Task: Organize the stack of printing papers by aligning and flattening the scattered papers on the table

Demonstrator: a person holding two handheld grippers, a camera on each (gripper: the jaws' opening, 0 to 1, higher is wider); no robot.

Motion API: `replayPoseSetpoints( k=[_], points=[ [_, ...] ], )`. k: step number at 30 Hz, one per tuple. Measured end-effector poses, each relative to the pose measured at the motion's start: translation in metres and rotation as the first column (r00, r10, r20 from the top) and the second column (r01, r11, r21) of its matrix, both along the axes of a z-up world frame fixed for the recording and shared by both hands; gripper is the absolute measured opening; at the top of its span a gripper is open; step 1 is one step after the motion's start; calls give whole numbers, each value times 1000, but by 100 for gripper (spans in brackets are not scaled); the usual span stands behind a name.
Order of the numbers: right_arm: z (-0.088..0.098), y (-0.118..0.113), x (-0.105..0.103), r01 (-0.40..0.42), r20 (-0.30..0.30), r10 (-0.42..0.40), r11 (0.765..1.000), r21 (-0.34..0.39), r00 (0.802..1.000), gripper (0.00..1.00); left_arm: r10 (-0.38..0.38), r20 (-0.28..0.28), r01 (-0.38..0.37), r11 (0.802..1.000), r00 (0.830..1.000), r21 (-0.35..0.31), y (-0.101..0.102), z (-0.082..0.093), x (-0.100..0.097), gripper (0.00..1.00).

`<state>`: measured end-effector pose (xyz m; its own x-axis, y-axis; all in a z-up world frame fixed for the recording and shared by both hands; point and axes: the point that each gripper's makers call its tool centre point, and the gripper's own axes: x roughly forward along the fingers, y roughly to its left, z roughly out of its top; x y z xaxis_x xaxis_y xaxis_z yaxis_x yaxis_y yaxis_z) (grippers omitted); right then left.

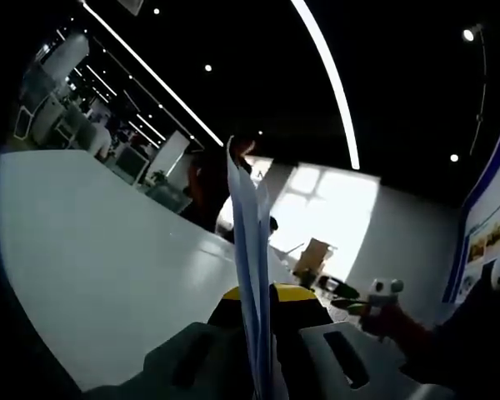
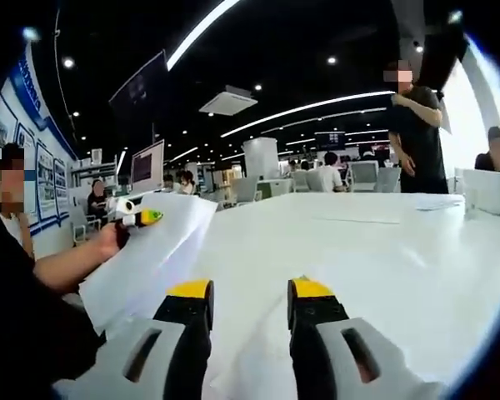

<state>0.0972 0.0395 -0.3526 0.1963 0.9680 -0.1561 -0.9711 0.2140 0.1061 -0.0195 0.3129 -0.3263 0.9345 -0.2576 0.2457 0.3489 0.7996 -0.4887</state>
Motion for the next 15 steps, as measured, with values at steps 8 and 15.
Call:
replayPoseSetpoints(
  k=[8, 15],
  points=[
    [-2, -10, 10, 52, 6, -52, 998, -36, 999, 35, 0, 0, 0, 1000, 1000, 1, 1, 0, 0, 6],
    [-4, -20, 24, 92, 3, -92, 993, -69, 996, 40, 0, -1, 0, 1000, 1000, 1, 2, 0, 0, 6]
  ],
)
